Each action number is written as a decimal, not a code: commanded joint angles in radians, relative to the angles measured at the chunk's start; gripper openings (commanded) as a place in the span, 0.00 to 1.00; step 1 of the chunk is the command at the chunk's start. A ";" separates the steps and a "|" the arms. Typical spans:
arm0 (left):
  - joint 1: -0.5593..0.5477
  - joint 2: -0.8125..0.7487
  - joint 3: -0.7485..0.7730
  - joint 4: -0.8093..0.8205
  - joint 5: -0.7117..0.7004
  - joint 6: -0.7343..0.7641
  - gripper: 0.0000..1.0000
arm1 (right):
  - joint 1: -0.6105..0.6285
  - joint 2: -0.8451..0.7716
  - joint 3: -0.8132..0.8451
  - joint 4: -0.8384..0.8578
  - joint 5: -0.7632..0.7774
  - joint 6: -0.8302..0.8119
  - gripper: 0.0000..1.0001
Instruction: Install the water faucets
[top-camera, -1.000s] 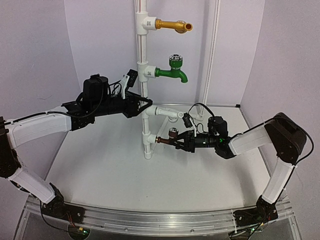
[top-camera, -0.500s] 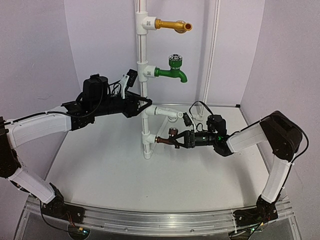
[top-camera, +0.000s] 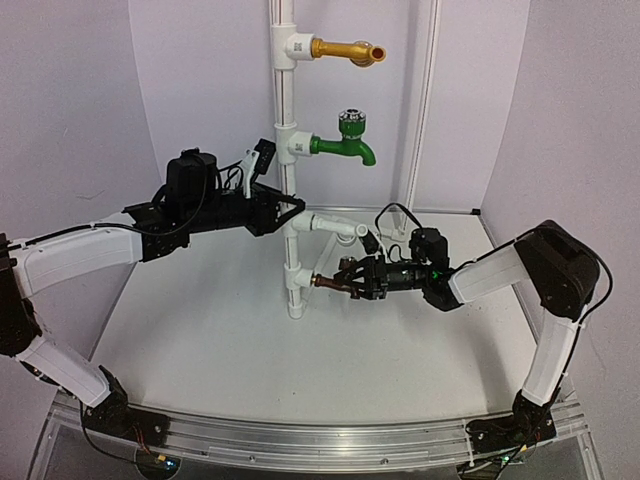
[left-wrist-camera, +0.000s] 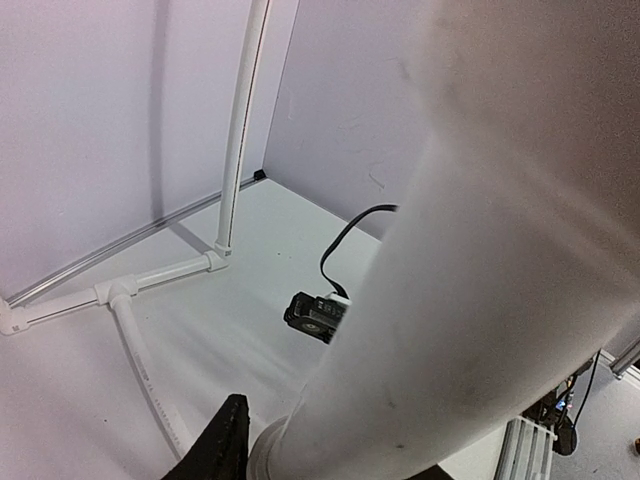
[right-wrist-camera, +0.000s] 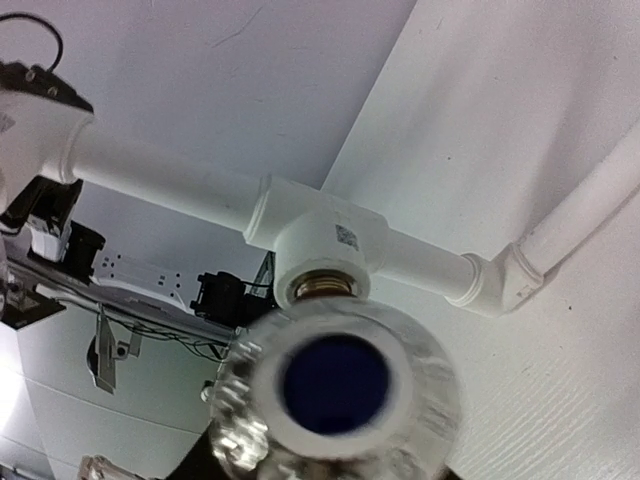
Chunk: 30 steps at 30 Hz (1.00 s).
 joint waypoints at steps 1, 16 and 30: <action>-0.021 -0.033 0.022 -0.049 0.072 -0.197 0.00 | -0.019 -0.012 0.022 0.055 -0.008 -0.005 0.59; -0.021 -0.028 0.034 -0.071 0.060 -0.196 0.00 | -0.119 -0.191 -0.062 -0.156 0.115 -0.543 0.98; -0.021 -0.020 0.034 -0.059 0.069 -0.205 0.00 | -0.115 -0.549 -0.269 -0.353 0.439 -1.644 0.98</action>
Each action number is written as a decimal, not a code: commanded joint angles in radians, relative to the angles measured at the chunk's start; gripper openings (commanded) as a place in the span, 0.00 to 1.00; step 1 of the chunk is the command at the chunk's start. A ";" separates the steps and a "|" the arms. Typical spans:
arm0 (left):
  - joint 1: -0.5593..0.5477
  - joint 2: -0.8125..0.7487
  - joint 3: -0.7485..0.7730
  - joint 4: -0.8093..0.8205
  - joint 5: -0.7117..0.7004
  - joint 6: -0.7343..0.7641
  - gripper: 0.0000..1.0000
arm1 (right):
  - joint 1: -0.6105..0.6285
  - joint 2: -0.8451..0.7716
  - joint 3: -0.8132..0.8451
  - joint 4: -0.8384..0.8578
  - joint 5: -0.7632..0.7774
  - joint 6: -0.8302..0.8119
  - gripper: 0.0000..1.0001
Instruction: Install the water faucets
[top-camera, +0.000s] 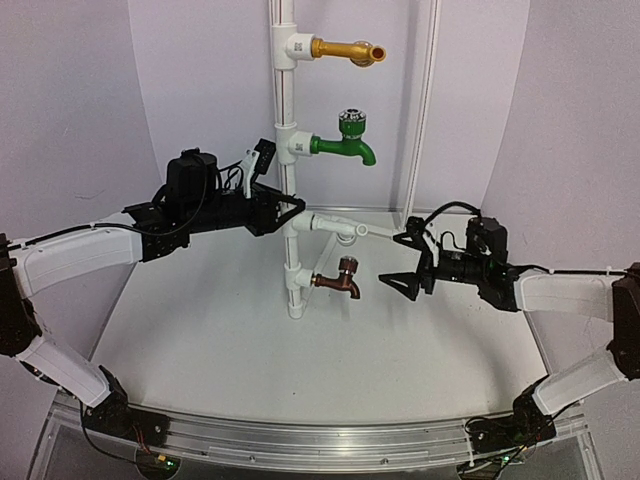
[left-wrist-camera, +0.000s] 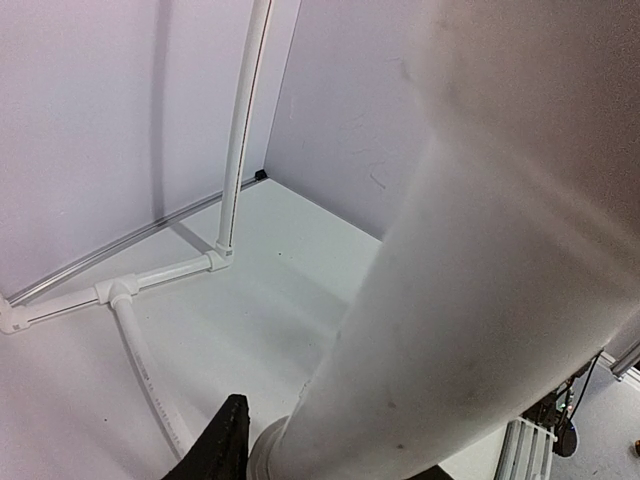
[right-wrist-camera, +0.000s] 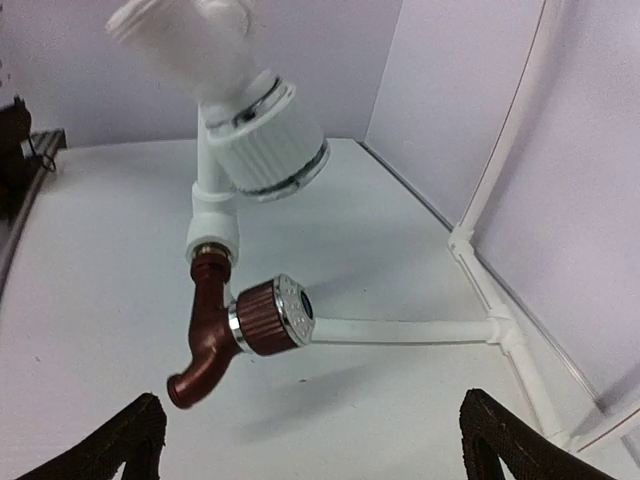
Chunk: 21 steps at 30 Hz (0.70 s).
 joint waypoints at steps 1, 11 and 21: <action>-0.019 -0.017 0.035 -0.058 0.075 -0.204 0.00 | 0.015 -0.037 -0.107 0.074 0.163 -0.431 0.98; -0.019 -0.015 0.019 -0.056 0.071 -0.214 0.00 | 0.110 0.046 -0.315 0.657 0.304 -0.744 0.98; -0.019 -0.022 0.008 -0.046 0.074 -0.218 0.00 | 0.260 0.303 -0.371 1.123 0.433 -0.973 0.98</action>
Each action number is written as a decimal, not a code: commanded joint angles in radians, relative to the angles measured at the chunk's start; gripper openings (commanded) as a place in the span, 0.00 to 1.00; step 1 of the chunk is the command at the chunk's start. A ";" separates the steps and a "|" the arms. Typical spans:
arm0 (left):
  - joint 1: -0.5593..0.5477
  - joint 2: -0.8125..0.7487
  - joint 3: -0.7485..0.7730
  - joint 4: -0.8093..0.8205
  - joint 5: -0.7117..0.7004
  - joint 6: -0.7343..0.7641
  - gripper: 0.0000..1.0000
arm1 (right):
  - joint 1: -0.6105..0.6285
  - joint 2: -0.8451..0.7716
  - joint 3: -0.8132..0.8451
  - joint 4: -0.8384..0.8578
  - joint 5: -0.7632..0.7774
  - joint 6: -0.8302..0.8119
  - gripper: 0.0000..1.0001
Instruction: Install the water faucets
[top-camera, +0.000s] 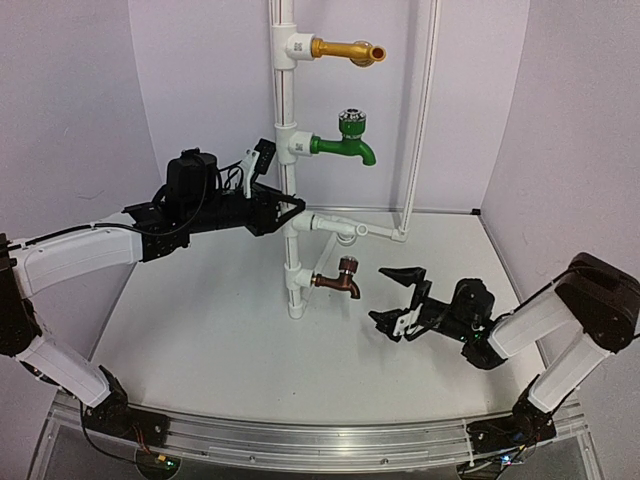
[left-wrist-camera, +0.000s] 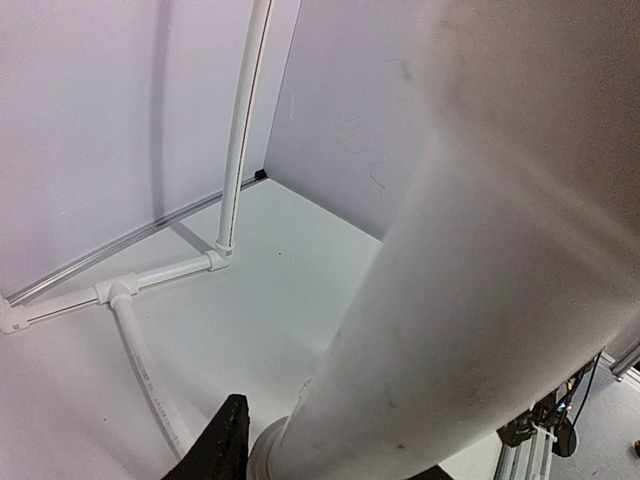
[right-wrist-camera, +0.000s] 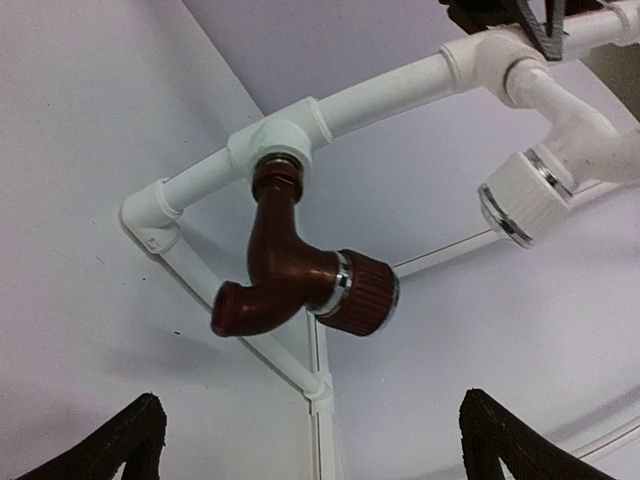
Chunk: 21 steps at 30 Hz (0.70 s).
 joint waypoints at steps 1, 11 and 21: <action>-0.019 -0.025 0.006 -0.047 0.074 -0.216 0.00 | 0.053 0.144 -0.009 0.421 0.095 -0.148 0.98; -0.019 -0.041 -0.003 -0.053 0.068 -0.209 0.00 | 0.122 0.291 0.015 0.598 0.157 -0.215 0.98; -0.019 -0.039 0.005 -0.060 0.073 -0.198 0.00 | 0.123 0.158 -0.011 0.592 0.183 -0.204 0.98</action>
